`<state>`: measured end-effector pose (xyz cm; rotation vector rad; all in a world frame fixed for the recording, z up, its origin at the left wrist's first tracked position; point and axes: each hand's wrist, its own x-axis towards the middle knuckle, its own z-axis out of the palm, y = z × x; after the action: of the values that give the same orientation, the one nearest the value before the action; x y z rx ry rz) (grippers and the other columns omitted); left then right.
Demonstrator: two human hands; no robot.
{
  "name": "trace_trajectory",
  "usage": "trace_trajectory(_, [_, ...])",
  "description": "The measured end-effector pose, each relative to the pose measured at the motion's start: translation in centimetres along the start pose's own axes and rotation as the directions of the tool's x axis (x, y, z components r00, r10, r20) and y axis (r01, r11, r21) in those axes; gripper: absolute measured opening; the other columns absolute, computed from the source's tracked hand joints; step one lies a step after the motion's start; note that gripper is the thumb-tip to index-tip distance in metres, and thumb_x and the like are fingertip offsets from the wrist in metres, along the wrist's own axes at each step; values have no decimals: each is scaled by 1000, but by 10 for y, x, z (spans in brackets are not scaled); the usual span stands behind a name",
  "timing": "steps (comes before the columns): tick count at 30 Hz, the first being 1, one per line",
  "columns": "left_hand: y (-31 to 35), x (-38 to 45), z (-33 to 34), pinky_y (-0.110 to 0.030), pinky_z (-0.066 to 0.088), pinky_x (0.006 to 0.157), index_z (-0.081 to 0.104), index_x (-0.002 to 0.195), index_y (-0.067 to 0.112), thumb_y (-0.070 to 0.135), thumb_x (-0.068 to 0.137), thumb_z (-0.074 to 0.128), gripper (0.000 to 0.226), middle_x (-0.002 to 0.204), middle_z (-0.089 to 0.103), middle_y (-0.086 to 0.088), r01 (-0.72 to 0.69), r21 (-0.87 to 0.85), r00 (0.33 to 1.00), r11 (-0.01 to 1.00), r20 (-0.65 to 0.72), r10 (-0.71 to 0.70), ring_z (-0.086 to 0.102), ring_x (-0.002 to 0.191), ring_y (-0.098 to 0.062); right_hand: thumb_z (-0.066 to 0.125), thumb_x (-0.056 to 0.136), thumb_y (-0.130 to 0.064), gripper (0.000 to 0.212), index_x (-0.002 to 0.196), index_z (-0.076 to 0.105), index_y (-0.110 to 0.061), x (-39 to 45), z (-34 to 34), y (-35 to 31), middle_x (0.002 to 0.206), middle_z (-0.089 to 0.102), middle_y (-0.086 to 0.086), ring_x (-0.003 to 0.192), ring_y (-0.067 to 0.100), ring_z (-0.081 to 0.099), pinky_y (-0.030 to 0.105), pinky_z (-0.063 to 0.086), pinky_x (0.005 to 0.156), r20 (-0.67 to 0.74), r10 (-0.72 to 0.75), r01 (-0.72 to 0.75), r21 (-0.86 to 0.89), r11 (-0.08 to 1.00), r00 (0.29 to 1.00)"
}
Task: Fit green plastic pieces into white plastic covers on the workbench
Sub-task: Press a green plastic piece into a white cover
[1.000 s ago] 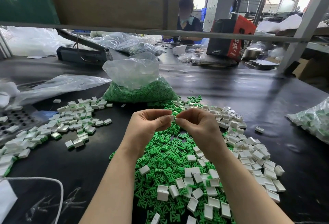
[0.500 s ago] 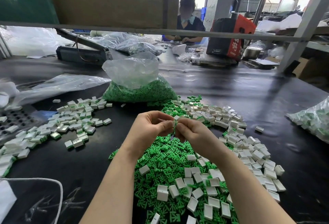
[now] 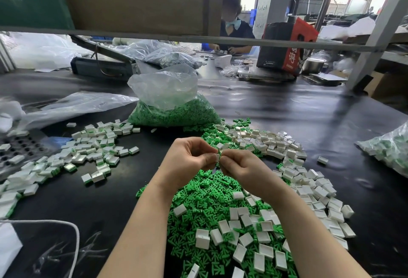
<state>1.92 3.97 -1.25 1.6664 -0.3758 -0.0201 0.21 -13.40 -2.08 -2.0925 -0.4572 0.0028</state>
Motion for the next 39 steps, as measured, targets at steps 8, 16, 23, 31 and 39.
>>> trace_trajectory(8, [-2, 0, -2, -23, 56, 64, 72, 75, 10, -6, 79, 73, 17, 64, 71, -3, -39, 45, 999, 998, 25, 38, 66, 61, -13, 53, 99, -15, 31, 68, 52, -19, -3, -5, -5, 62, 44, -6, 57, 7, 38, 29, 32, 57, 29, -35, 39, -123, 992, 999])
trace_trajectory(16, [-2, -1, -2, -18, 51, 62, 70, 88, 2, -3, 84, 69, 6, 68, 71, -5, -17, -19, 997, 1000, 72, 19, 66, 63, -11, 53, 99, -17, 30, 69, 54, -18, -1, -7, -1, 62, 44, -11, 59, 9, 40, 31, 34, 59, 39, -37, 40, -74, 996, 999])
trace_trajectory(23, [-5, -3, -2, -17, 37, 55, 54, 80, 9, 10, 99, 50, 20, 62, 54, 4, 103, 65, 961, 993, 249, -116, 45, 56, -9, 48, 101, -16, 28, 73, 51, -14, 0, -4, -1, 65, 41, -2, 64, 18, 36, 39, 31, 63, 90, 3, -10, 77, 997, 996])
trace_trajectory(31, [-6, -3, -2, -26, 30, 55, 59, 75, 11, 13, 98, 54, 23, 67, 47, -9, 95, 230, 949, 969, 273, -158, 38, 58, -14, 48, 100, -11, 34, 66, 49, -16, 0, -6, 3, 61, 39, 1, 60, 18, 32, 31, 28, 58, 168, 67, -80, 68, 995, 984])
trace_trajectory(39, [-6, -2, -4, -31, 33, 62, 63, 77, 7, 15, 96, 57, 22, 67, 52, -7, 78, 331, 955, 940, 246, -166, 43, 62, -17, 53, 98, -15, 35, 64, 49, -17, 1, -7, 6, 63, 44, 0, 60, 12, 39, 32, 33, 60, 162, 4, 7, -68, 998, 987])
